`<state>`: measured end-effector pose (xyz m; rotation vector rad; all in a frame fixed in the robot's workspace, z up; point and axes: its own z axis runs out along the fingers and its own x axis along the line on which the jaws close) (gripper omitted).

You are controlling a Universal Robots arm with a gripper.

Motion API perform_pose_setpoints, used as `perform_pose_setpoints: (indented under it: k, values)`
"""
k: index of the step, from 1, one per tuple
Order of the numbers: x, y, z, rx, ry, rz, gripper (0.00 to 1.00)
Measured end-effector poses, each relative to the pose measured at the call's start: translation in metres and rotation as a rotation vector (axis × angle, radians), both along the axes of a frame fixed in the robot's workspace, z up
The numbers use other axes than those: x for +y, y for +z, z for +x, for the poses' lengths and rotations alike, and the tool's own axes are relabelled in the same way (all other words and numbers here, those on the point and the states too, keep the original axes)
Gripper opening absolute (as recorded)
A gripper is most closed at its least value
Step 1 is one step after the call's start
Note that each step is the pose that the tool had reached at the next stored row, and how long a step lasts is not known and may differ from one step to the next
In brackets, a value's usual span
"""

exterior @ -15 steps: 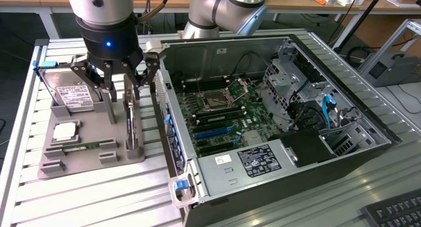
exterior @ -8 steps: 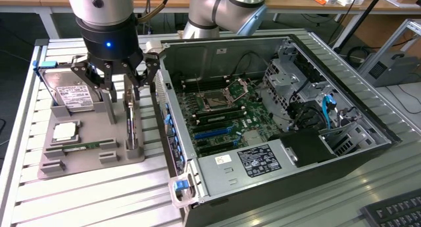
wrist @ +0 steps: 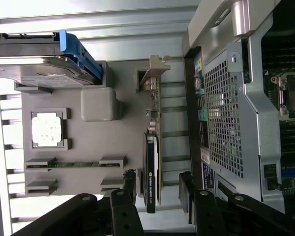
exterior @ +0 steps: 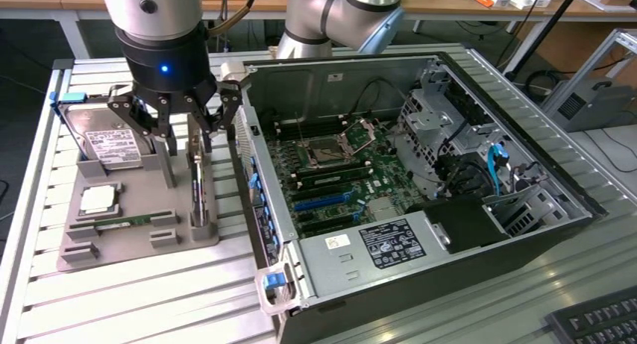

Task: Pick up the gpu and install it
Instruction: 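Pick up the gpu and move the gpu toward the slot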

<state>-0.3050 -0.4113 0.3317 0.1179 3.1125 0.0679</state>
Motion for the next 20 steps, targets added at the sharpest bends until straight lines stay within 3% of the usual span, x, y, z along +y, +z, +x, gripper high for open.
perform_pose_setpoints:
  k: [20]
  values:
    - [-0.0007, -0.0043, 0.0, -0.0002, 0.0, -0.0001, 0.48]
